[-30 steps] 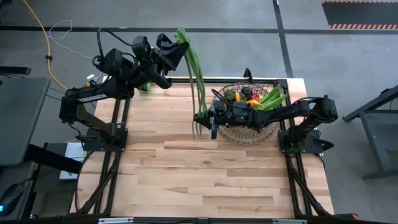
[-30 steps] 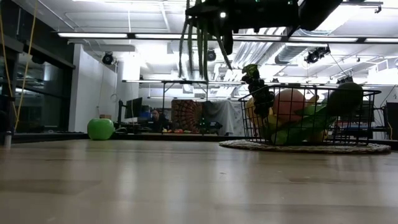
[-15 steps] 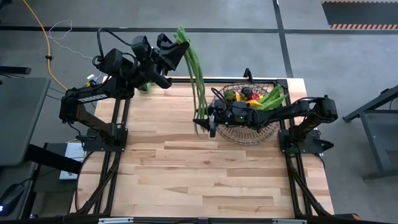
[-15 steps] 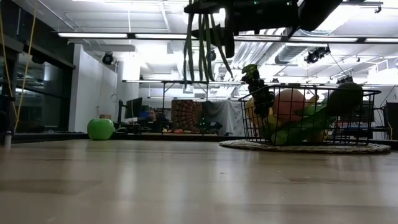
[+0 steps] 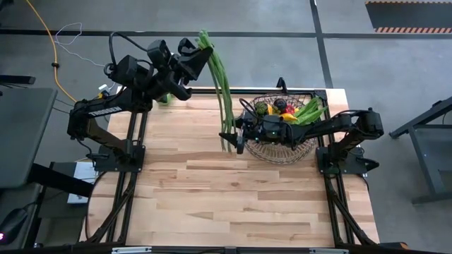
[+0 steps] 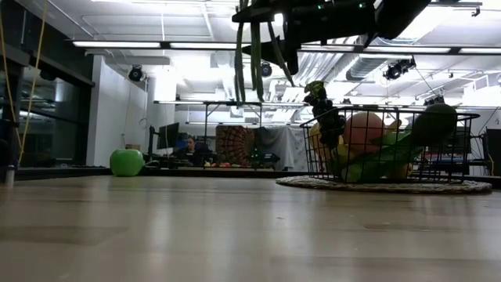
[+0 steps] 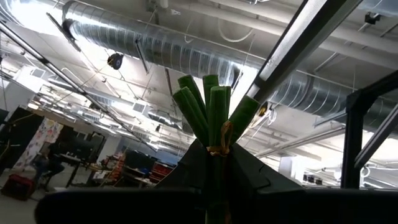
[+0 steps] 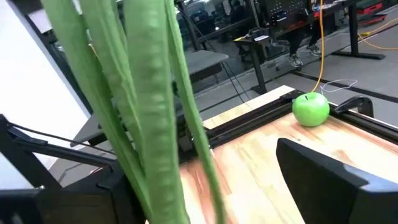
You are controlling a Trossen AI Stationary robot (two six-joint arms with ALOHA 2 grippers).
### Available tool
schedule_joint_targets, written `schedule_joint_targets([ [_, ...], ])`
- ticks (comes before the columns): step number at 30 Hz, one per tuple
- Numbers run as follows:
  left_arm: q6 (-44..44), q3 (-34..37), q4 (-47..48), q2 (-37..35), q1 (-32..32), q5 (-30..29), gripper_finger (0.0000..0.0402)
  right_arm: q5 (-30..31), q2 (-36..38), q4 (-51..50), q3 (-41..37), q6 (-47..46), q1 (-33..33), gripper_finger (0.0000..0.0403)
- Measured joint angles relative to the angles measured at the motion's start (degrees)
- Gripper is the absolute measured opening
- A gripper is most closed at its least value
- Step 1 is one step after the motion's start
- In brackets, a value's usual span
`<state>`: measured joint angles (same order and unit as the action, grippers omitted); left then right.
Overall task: Build produce basket
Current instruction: Put the green string beans into the wire basket
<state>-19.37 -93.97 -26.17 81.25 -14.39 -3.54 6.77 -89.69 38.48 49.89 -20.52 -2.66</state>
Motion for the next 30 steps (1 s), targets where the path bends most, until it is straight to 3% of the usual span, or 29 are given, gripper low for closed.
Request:
schedule_joint_targets([
  [12, -1.55, -0.04, -5.31, 3.30, 0.35, 1.60, 0.0019, -1.45, 0.00, 2.11, 0.00, -0.24, 0.05, 0.0226],
  [24, -1.53, -0.02, -5.57, 3.65, -0.26, 1.63, 0.0019, -4.34, -0.02, 2.23, 0.00, 0.97, 0.09, 0.0209],
  [27, -1.51, -0.02, -5.51, 3.65, -0.26, 1.63, 0.0019, -3.82, 0.00, 2.06, 0.00, 1.05, 0.09, 0.0172],
  [30, -1.51, -0.02, -5.53, 3.65, -0.26, 1.63, 0.0019, -3.84, -0.02, 1.90, 0.00, 1.04, 0.07, 0.0094],
])
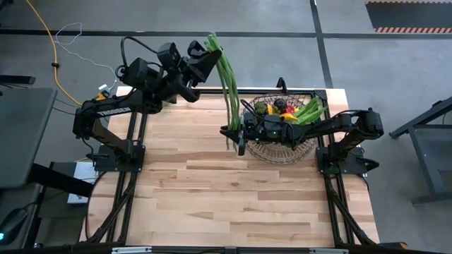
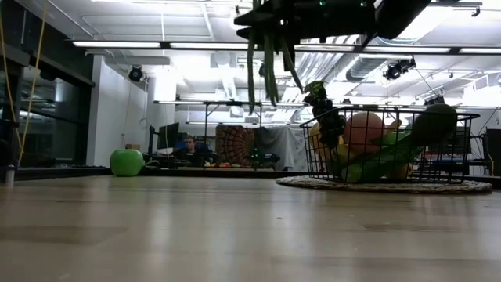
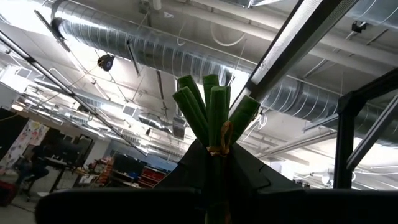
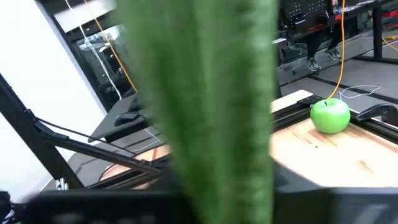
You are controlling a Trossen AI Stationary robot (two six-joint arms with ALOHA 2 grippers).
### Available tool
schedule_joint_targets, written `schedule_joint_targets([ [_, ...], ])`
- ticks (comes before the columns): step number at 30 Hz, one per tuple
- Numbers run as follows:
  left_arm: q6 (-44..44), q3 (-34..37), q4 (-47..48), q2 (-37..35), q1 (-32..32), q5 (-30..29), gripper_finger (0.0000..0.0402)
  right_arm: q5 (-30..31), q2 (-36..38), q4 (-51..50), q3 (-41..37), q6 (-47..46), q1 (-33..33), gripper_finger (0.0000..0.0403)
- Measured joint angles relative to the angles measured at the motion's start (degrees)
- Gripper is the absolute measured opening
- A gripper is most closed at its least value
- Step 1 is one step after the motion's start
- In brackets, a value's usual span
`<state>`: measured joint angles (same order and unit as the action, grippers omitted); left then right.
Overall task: Build produce basket
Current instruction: Put the green string beans into the wire basket
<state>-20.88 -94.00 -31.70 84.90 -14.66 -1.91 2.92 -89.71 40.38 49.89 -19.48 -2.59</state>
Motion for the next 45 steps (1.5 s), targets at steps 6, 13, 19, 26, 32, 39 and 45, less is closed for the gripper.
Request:
schedule_joint_targets([
  [6, 0.92, 0.04, 0.46, -0.37, 0.00, 0.41, 0.0019, -2.56, 0.13, -1.23, 0.00, -1.19, -0.43, 0.0022],
  [13, 0.61, 0.04, 1.26, -0.48, 0.00, 2.52, 0.0019, -3.55, 6.17, -10.46, 0.01, 1.13, -2.12, 0.0005],
  [19, 0.20, 0.03, 7.84, -1.37, -1.07, 3.37, 0.0019, -3.42, 17.59, -24.87, 0.03, 6.08, -4.86, 0.0003],
  [26, -8.76, 0.02, 16.10, 0.05, -5.04, 5.16, 0.0019, -1.25, 29.50, -43.27, 0.01, 10.38, -7.60, 0.0001],
  [32, -14.84, 0.02, 17.93, 3.31, -6.71, 10.27, 0.0019, 3.12, 39.04, -58.26, 1.05, 14.82, -10.56, 0.0001],
  [39, -15.11, -8.90, 19.60, 10.67, -6.71, 12.63, 0.0019, 3.47, 42.89, -83.29, 9.56, 18.21, -14.89, 0.0000],
  [45, -13.01, -23.05, 30.14, 19.16, -6.62, 15.51, 0.0019, 8.81, 42.46, -99.64, 15.26, 19.80, -17.65, 0.0000],
])
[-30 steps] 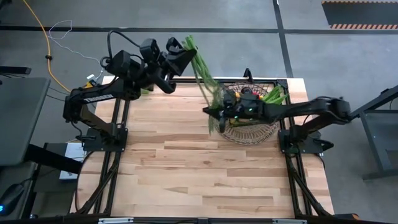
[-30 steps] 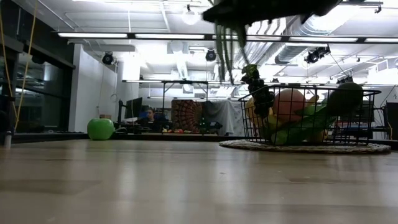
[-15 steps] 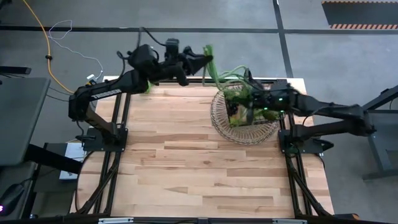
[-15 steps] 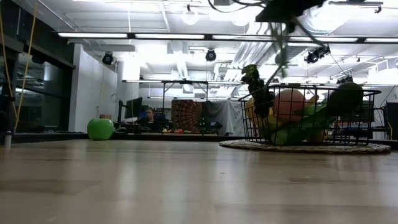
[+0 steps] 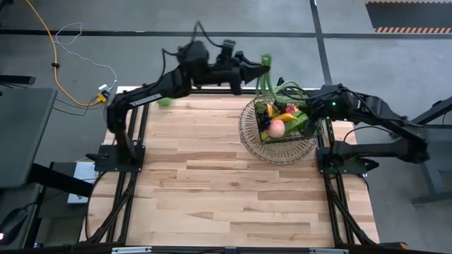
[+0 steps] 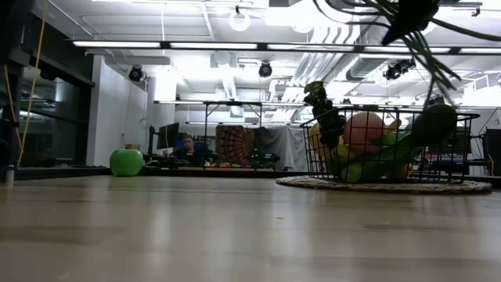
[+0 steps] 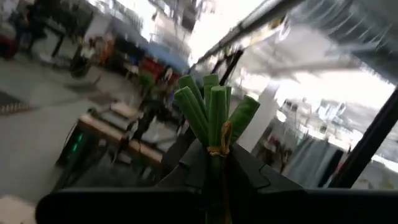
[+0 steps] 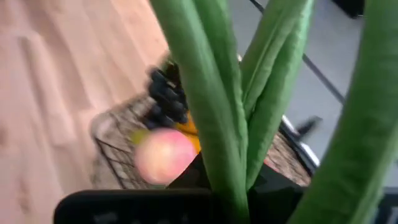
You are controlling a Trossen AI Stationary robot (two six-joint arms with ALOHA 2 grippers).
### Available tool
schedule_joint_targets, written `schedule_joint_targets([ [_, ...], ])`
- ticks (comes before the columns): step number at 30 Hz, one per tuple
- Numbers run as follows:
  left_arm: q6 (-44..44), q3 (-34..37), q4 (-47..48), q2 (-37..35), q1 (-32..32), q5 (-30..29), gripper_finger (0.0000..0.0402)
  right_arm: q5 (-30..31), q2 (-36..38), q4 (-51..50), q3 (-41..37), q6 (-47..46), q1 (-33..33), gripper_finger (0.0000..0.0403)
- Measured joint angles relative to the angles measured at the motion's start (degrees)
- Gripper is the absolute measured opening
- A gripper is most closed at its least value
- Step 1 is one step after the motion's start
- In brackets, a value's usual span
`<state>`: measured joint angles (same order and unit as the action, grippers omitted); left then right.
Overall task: Build produce basket
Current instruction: Put the green string beans into the wire basket
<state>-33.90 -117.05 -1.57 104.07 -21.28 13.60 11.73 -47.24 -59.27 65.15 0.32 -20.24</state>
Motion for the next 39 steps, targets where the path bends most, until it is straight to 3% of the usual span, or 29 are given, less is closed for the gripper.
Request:
schedule_joint_targets([
  [6, 0.03, -9.30, 10.44, 7.60, -0.01, 4.55, 0.0019, 3.36, 0.02, -4.91, 1.24, 6.65, -2.99, 0.0000],
  [14, -1.48, -10.54, 15.03, 13.48, -0.02, 5.34, 0.0019, 10.33, -1.93, -5.86, 1.20, 22.35, -7.08, 0.0000],
  [27, -5.13, -10.54, 17.11, 20.41, -1.85, 3.76, 0.0019, 9.77, -11.09, -6.84, 1.16, 40.68, -9.12, 0.0000],
  [39, -6.46, -10.54, 23.57, 21.08, -5.09, 4.37, 0.0019, 2.45, -18.15, -15.93, 1.13, 54.11, -8.99, 0.0000],
])
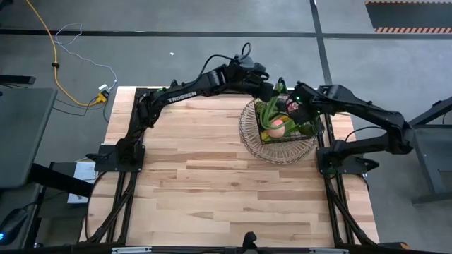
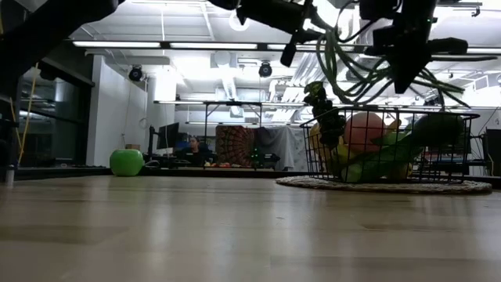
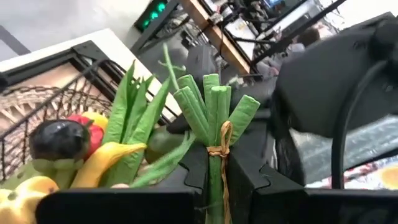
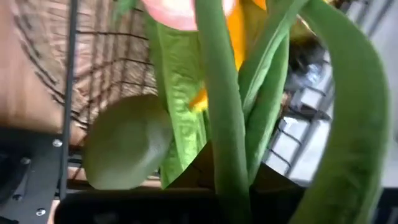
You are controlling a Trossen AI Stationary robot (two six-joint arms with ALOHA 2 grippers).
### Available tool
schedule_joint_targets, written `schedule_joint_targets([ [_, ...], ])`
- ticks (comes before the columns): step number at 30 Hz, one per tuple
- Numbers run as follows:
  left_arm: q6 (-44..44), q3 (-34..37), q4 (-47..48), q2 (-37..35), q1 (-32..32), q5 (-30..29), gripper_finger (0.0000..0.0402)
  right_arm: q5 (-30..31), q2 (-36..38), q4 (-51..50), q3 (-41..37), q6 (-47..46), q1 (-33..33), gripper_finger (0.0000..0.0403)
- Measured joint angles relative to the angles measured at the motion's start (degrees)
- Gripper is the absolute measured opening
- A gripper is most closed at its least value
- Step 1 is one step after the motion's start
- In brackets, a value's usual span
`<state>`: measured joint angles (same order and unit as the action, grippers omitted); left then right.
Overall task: Build produce basket
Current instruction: Put the green string beans into the wire basket
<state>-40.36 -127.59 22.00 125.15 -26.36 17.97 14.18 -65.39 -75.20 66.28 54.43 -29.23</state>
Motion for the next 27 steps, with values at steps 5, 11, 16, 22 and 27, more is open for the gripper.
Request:
schedule_joint_targets([
  [5, -1.74, -0.07, -1.04, 1.35, -1.03, -1.35, 0.0019, -1.19, -3.12, 0.00, 0.00, 3.34, 0.02, 0.0000],
  [11, -6.86, 0.02, -2.15, 4.08, -2.47, 2.61, 0.0019, -1.11, -5.62, -0.03, -0.02, 7.17, 1.15, 0.0000],
  [16, -9.07, -0.01, -3.07, 4.71, -3.50, 4.07, 0.0019, -0.73, -5.50, -0.45, 0.00, 7.55, 3.53, 0.0000],
  [22, -13.27, 0.00, -10.31, 4.71, -3.99, 4.14, 0.0019, -0.71, -5.42, -2.32, -0.01, 7.36, 5.70, 0.0000],
  [27, -15.05, 0.00, -13.32, 5.59, -3.13, 3.05, 0.0019, -0.68, -5.43, -2.25, -0.01, 5.80, 5.79, 0.0000],
])
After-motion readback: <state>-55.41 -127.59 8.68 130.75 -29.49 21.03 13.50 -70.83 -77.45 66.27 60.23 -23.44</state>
